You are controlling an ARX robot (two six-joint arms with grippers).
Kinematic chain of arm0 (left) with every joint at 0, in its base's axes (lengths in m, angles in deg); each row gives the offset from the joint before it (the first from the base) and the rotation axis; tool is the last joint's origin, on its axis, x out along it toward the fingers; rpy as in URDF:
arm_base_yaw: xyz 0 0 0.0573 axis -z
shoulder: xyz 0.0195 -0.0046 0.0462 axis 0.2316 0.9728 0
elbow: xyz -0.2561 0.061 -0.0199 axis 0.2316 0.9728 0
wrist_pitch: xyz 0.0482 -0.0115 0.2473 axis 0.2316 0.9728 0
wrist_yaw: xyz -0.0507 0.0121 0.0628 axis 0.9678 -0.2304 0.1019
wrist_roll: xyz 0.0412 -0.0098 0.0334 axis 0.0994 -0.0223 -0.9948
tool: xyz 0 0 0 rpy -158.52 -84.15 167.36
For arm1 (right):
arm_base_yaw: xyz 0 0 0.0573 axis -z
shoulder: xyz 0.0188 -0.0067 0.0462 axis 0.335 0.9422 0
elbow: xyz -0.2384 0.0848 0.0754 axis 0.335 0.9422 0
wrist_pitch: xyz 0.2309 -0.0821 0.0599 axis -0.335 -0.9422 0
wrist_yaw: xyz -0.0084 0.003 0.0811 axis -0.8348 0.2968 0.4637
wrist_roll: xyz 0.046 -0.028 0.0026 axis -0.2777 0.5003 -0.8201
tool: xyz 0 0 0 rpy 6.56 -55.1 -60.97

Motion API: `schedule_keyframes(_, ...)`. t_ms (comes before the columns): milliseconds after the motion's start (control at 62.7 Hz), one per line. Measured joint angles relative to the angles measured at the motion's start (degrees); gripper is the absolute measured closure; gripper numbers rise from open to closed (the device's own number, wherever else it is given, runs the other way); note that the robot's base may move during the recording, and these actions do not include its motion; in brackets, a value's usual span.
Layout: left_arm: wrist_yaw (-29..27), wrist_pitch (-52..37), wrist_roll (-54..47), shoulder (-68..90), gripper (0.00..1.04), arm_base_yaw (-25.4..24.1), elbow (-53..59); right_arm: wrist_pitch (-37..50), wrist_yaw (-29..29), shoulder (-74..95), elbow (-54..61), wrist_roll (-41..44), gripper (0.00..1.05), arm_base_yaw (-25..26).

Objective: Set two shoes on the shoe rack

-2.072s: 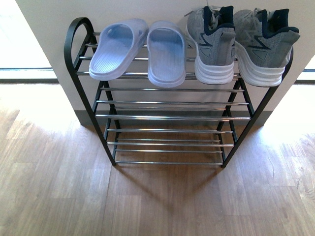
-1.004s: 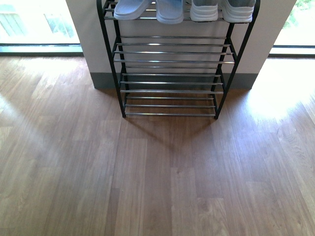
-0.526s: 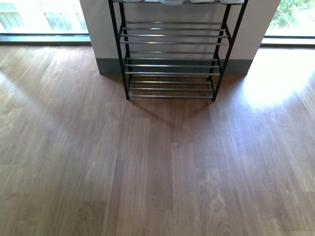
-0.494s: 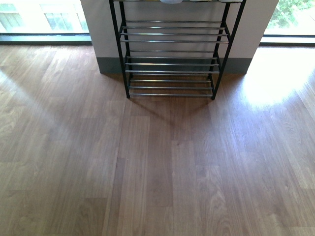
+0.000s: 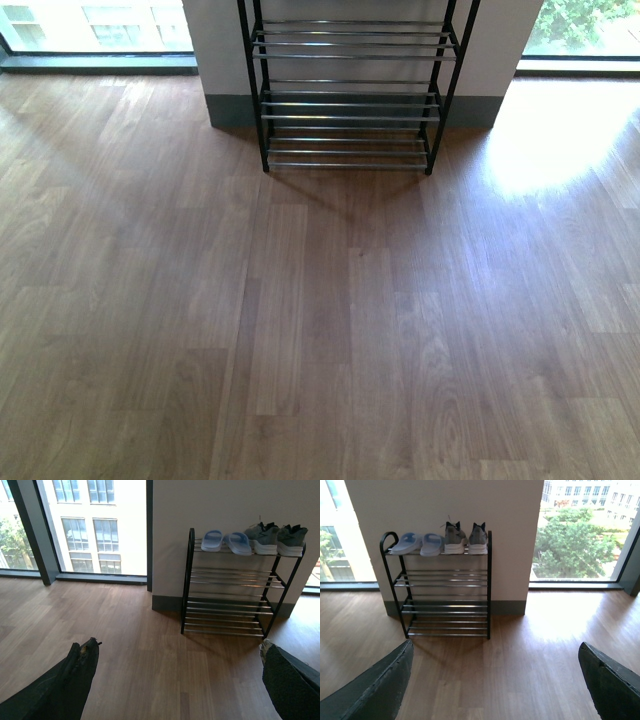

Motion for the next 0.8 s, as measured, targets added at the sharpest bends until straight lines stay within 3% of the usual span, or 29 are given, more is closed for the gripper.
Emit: schedule_keyframes(797,-0.02,0.00,0.00,0.00,0.09,0.00,0.00,0.02,0.02,0.00,0.00,0.00,0.09,0.00)
